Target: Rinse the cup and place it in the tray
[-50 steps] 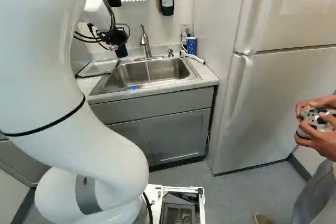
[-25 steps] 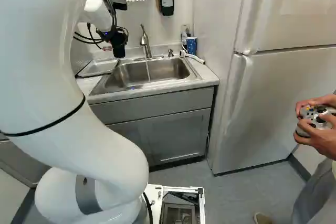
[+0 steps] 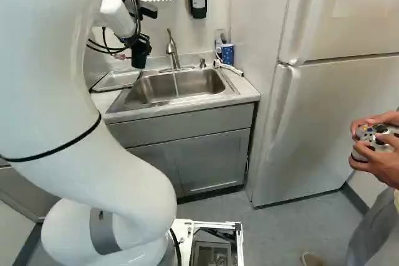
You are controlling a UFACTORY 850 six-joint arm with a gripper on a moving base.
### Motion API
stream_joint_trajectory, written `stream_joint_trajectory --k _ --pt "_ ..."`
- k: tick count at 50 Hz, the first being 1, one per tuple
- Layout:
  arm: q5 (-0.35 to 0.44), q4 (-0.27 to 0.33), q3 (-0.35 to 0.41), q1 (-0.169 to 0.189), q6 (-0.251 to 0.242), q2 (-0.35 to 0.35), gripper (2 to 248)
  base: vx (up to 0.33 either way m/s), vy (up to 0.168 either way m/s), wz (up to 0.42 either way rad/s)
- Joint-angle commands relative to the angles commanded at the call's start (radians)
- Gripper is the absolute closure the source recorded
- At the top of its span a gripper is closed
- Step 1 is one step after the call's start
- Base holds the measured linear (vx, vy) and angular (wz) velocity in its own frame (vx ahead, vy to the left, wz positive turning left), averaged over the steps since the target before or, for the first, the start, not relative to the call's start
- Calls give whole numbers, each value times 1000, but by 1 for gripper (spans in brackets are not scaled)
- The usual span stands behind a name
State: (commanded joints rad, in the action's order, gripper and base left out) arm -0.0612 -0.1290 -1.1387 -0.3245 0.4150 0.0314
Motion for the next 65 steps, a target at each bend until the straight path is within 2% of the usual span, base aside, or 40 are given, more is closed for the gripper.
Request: stream_joint_trajectory --k 65 --pt "0 0 0 0 681 0 127 0 0 0"
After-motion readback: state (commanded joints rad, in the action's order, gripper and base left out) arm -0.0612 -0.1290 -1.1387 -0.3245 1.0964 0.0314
